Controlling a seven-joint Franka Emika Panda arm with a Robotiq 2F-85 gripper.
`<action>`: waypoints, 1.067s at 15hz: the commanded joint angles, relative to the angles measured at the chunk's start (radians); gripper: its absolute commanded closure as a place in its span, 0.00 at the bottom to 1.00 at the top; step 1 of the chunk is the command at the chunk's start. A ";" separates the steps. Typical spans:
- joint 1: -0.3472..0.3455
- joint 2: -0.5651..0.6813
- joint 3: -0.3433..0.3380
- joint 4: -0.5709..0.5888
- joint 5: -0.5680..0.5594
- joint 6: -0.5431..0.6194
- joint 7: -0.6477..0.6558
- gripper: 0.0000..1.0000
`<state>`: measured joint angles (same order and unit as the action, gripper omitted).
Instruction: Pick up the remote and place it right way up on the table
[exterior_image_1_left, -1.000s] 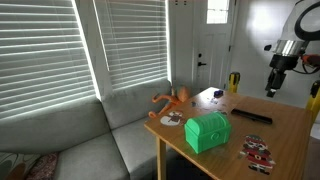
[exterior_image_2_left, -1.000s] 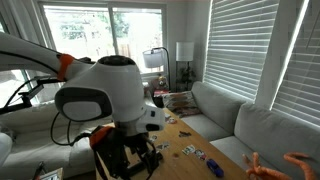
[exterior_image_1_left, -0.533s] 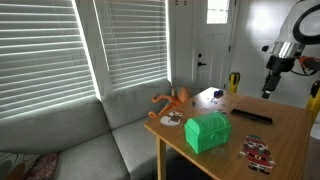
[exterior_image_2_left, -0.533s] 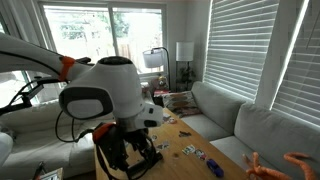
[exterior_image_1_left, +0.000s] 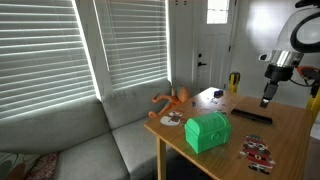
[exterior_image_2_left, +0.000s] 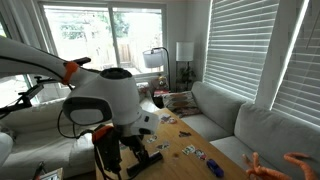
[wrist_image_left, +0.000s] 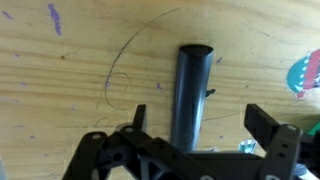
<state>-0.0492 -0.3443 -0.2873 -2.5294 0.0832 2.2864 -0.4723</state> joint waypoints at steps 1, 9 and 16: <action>0.009 0.015 -0.042 0.001 0.118 -0.013 -0.089 0.00; -0.012 0.118 -0.083 0.067 0.276 -0.124 -0.185 0.00; -0.044 0.221 -0.067 0.161 0.355 -0.167 -0.216 0.00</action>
<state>-0.0706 -0.1899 -0.3675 -2.4357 0.3810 2.1625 -0.6437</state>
